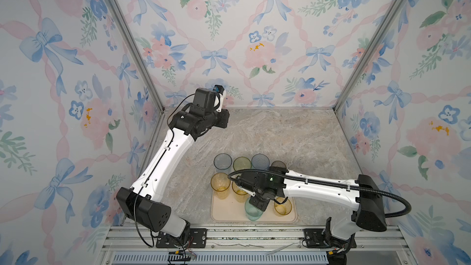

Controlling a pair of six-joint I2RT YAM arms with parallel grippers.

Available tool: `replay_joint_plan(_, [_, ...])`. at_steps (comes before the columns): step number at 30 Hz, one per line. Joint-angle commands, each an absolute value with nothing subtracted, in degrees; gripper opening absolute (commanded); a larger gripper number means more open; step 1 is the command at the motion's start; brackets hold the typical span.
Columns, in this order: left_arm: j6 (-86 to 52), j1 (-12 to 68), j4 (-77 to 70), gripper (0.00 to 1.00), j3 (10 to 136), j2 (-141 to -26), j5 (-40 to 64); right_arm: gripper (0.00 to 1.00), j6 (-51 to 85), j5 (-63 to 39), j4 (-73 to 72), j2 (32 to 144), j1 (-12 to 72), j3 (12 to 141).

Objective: Place the glasses into the tray
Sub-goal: Place the glass on the tray.

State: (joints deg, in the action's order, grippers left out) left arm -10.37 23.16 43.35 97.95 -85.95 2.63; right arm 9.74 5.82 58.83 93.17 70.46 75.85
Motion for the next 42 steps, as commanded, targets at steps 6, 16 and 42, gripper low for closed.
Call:
replay_joint_plan(6, [-10.37,22.78,43.47,0.36,99.20,-86.35,3.46,0.23,9.76,6.50,59.88,91.46,69.74,77.94])
replay_joint_plan(16, [-10.46,22.80,43.43,0.36,99.05,-86.23,3.51,0.26,10.67,6.50,60.97,89.15,70.22,79.19])
replay_joint_plan(42, [-10.11,21.32,41.80,0.42,93.20,-83.55,-1.98,0.46,15.39,10.43,65.99,69.12,55.71,86.52])
